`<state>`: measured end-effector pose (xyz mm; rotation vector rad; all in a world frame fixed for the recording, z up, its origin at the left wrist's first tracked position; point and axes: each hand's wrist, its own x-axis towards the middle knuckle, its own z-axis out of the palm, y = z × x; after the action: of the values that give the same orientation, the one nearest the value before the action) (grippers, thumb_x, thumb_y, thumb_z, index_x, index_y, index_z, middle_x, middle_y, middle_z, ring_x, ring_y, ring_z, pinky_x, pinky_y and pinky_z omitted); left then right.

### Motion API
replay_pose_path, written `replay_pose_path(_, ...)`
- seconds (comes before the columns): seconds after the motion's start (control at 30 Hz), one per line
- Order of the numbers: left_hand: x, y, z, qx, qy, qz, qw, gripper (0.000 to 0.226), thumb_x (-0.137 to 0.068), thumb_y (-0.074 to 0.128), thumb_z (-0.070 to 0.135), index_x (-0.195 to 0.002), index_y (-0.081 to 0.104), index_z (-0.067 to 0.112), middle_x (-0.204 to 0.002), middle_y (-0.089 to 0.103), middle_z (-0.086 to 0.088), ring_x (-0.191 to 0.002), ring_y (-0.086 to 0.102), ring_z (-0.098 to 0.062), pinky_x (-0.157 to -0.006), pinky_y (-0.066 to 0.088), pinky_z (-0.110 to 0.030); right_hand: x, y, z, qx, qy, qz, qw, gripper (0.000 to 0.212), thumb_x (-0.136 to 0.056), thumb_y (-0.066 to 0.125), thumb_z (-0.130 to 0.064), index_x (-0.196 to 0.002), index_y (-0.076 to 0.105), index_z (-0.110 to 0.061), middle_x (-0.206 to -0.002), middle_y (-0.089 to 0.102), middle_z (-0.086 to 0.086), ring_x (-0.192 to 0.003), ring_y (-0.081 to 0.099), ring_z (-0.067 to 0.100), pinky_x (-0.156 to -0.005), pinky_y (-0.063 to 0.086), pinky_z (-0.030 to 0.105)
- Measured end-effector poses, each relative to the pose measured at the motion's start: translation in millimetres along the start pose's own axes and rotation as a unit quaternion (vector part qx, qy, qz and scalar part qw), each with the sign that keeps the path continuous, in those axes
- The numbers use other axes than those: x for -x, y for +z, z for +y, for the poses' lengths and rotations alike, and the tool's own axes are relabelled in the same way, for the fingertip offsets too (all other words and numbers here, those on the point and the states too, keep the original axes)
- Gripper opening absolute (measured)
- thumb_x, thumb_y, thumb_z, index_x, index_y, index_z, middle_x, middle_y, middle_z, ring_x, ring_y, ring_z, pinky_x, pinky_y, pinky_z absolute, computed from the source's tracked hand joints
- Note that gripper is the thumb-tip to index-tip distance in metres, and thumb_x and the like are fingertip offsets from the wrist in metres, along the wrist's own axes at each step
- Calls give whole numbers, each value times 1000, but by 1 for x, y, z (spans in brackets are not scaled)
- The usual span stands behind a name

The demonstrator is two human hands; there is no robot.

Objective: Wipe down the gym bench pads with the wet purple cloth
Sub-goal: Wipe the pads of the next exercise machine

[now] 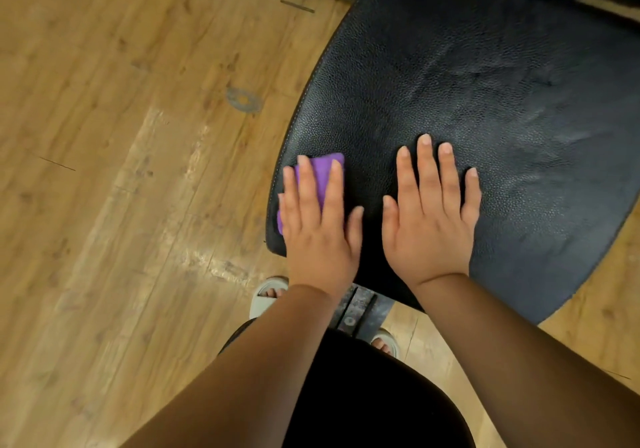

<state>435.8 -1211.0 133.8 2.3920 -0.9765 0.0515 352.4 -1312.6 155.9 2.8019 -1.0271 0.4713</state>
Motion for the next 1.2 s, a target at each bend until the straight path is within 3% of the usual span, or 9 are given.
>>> replay_pose_path(0.07, -12, -2, 3, -2, -50, 20, 999, 58, -99, 40, 38, -150, 23, 14, -156, 19, -24, -146, 13, -40, -119, 8, -46, -1, -1, 0, -3, 2, 2, 1000, 55, -99, 34, -38, -149, 33, -16, -156, 30, 8, -145, 24, 26, -117, 16, 51)
replay_pose_path(0.13, -16, -3, 5, -10, -47, 15, 999, 57, -100, 41, 35, -150, 26, 12, -156, 21, -24, -145, 15, -41, -118, 11, -50, -2, -3, 0, -11, 5, 3, 1000, 54, -99, 36, -38, -148, 35, -16, -155, 32, 9, -143, 25, 26, -116, 17, 51)
replay_pose_path(0.33, -57, -19, -8, -44, 140, -34, 989, 51, -100, 40, 31, -148, 35, 16, -156, 28, -16, -145, 20, -35, -118, 15, -47, -26, -12, -3, -54, 8, 2, 998, 52, -92, 50, -37, -142, 47, -20, -150, 39, 11, -138, 32, 30, -112, 18, 51)
replay_pose_path(0.57, -123, -35, -9, -40, 203, -67, 976, 51, -99, 45, 25, -149, 36, 15, -157, 26, -16, -146, 19, -35, -117, 23, -45, -112, -19, 5, -64, 64, 20, 996, 51, -95, 45, -34, -144, 42, -22, -153, 35, 11, -142, 24, 31, -116, 13, 54)
replay_pose_path(0.7, -171, -40, -2, 16, 243, -89, 966, 51, -99, 44, 20, -148, 35, 10, -156, 24, -20, -145, 22, -38, -119, 21, -41, -140, -14, 5, -52, 90, 12, 994, 52, -98, 41, -36, -147, 37, -21, -155, 31, 10, -144, 21, 30, -117, 10, 53)
replay_pose_path(0.8, -209, -42, 6, 94, 227, -134, 960, 53, -100, 43, 22, -150, 31, 12, -158, 20, -16, -143, 27, -31, -116, 25, -35, -141, -11, 2, -44, 112, 10, 993, 56, -99, 37, -39, -150, 30, -18, -158, 26, 10, -146, 19, 29, -118, 6, 49)
replay_pose_path(0.97, -239, -44, 16, 239, 138, -190, 942, 48, -102, 40, 20, -150, 32, 14, -147, 33, 7, -130, 30, 4, -103, 18, 1, -142, -10, 1, -29, 120, -2, 992, 59, -99, 35, -39, -151, 25, -13, -159, 20, 14, -147, 15, 29, -119, 6, 48)
replay_pose_path(1.13, -228, -40, 9, 237, 119, -193, 945, 48, -101, 35, 27, -148, 37, 17, -150, 37, -4, -137, 36, -13, -109, 23, -8, -143, -10, -2, -14, 127, -14, 992, 61, -98, 32, -40, -152, 23, -12, -159, 20, 13, -147, 13, 27, -119, 5, 48)
replay_pose_path(1.2, -240, -38, 13, 233, 126, -202, 943, 47, -102, 35, 27, -147, 38, 15, -147, 42, -4, -131, 39, -6, -102, 20, 0, -144, -10, -2, -8, 130, -22, 991, 61, -98, 30, -40, -152, 21, -13, -160, 18, 13, -148, 12, 27, -119, 5, 48)
